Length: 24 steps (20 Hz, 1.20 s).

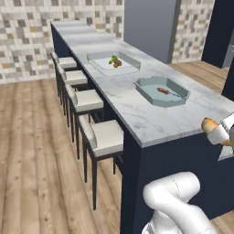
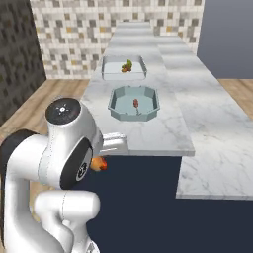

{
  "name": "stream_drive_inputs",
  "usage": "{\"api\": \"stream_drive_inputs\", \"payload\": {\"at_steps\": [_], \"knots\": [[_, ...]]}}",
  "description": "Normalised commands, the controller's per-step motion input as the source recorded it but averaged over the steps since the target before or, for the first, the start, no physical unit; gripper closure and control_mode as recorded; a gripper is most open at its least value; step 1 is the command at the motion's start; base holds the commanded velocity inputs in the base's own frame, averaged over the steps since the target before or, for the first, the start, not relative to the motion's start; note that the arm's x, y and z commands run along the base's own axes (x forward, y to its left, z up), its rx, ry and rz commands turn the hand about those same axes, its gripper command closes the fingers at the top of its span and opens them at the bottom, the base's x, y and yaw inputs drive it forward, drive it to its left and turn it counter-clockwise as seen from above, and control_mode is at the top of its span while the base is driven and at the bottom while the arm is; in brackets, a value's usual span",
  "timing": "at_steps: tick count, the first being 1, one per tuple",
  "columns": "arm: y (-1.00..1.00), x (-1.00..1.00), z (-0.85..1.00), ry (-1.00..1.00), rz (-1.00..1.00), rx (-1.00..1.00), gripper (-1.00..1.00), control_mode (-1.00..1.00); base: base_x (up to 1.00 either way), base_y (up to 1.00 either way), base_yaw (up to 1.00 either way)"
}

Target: Place the cold items (mushroom and broccoli) from the fridge in one tupperware on the dining counter. Place the warm items (kebab skewer and hot dog) in the stove area in another tupperware.

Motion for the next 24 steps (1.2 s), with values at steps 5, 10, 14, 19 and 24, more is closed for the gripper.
{"api": "stream_drive_inputs", "payload": {"at_steps": [5,10,14,19,24], "knots": [[0.02,0.46,1.00,0.22,-0.18,-0.34,1.00,-1.00,0.00,0.00,0.00],[0.00,0.91,0.86,0.05,0.04,0.10,1.00,-1.00,0.00,0.00,0.00],[0.12,0.84,0.25,-0.01,0.13,0.23,1.00,-1.00,0.00,0.00,0.00],[0.64,0.97,-0.34,0.05,0.07,0.01,1.00,-1.00,0.00,0.00,0.00],[0.02,1.00,-0.60,0.11,0.04,0.00,1.00,-1.00,0.00,0.00,0.00]]}}
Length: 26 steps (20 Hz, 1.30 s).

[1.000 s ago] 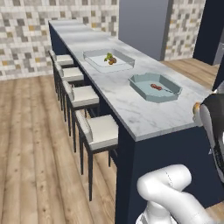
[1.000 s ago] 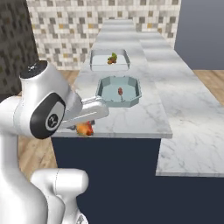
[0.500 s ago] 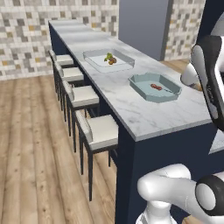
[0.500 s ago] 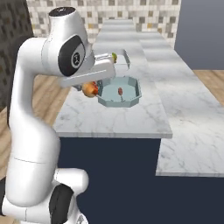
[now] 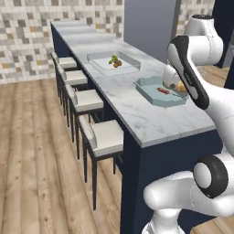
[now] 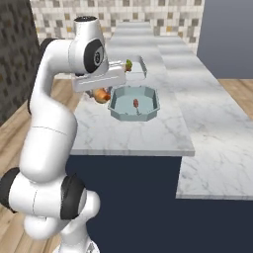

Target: Place the cold items (mushroom and broccoli) from the fridge in one tupperware on the dining counter. Place the warm items (kebab skewer and hot dog) in the stove area in another tupperware.

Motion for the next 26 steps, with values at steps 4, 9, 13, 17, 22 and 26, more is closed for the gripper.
{"api": "stream_drive_inputs", "payload": {"at_steps": [4,9,13,17,22,26], "knots": [[-0.40,1.00,-0.26,0.17,0.00,0.03,1.00,-1.00,0.00,0.00,0.00],[-0.33,1.00,-0.22,0.10,0.00,0.10,1.00,-1.00,0.00,0.00,0.00],[-0.06,1.00,-0.43,0.09,0.00,0.01,1.00,-1.00,0.00,0.00,0.00],[-0.04,0.87,-0.50,0.06,0.00,0.00,1.00,-1.00,0.00,0.00,0.00],[-0.33,0.24,-0.58,0.00,0.00,0.01,1.00,-1.00,0.00,0.00,0.00],[-0.04,0.11,-0.56,0.00,0.00,0.00,1.00,-1.00,0.00,0.00,0.00]]}}
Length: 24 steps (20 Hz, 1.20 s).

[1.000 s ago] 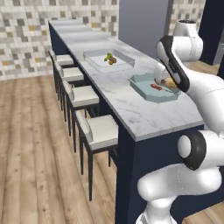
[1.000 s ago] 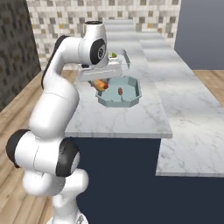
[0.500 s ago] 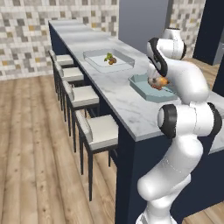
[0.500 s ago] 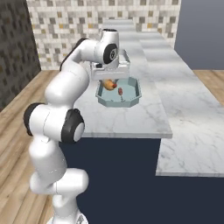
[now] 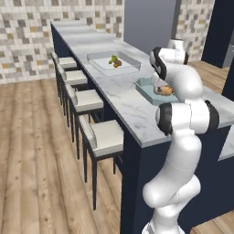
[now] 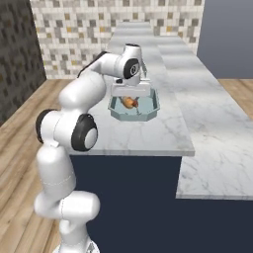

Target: Place the cold items (mushroom and broccoli) from the fridge in one tupperware on the dining counter. Place the warm items (kebab skewer and hot dog) in the stove area in another tupperware.

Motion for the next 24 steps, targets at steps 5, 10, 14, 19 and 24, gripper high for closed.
{"api": "stream_drive_inputs", "payload": {"at_steps": [5,10,14,19,24], "knots": [[0.06,0.60,-0.28,0.00,0.00,0.00,1.00,-1.00,0.00,0.00,0.00],[0.13,0.73,-0.17,0.00,0.00,0.00,-1.00,-1.00,0.00,0.00,0.00],[-0.01,0.35,-0.09,-0.06,0.00,0.11,-1.00,-1.00,0.00,0.00,0.00],[-0.56,-0.36,0.48,-0.28,0.00,0.30,-1.00,-1.00,0.00,0.00,0.00],[-0.24,-0.85,0.97,-0.51,0.00,0.17,-1.00,-1.00,0.00,0.00,0.00]]}}
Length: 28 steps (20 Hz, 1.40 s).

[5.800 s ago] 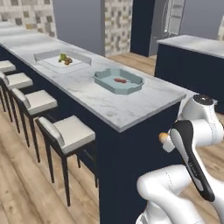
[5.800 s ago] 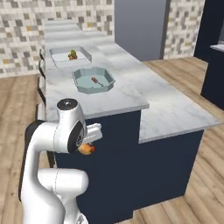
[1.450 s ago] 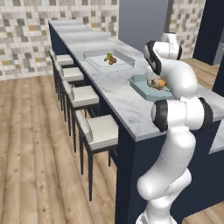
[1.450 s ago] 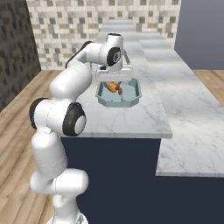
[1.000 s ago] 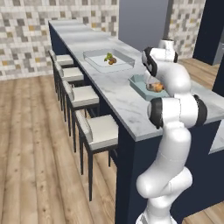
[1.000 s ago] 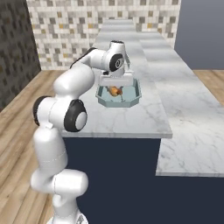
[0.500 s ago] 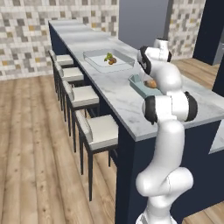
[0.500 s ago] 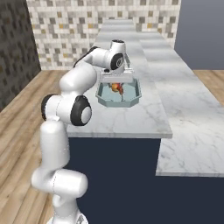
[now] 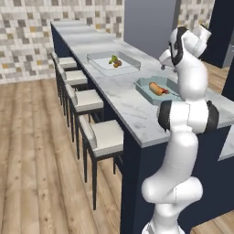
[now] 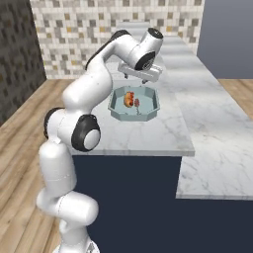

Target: Place the cold items (mushroom and broccoli) from the fridge in one tupperware on the dining counter. Place the warm items (kebab skewer and hot dog) in the stove area in another tupperware.

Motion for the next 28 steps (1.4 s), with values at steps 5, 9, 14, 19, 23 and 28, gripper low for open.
{"api": "stream_drive_inputs", "payload": {"at_steps": [5,9,14,19,23,28], "knots": [[-0.12,-1.00,0.08,-0.54,0.00,-0.33,-1.00,-1.00,0.00,0.00,0.00],[0.00,-1.00,-1.00,-0.42,0.00,-0.65,-1.00,-1.00,0.00,0.00,0.00],[-0.18,-1.00,-1.00,-0.17,0.00,-0.51,-1.00,-1.00,0.00,0.00,0.00],[-0.83,-1.00,-0.30,-0.23,0.00,-0.24,-1.00,-1.00,0.00,0.00,0.00],[-0.63,-1.00,0.97,-0.41,0.08,-0.18,-1.00,-1.00,0.00,0.00,0.00],[-0.85,-1.00,0.52,-0.33,0.06,-0.10,-1.00,-1.00,0.00,0.00,0.00]]}}
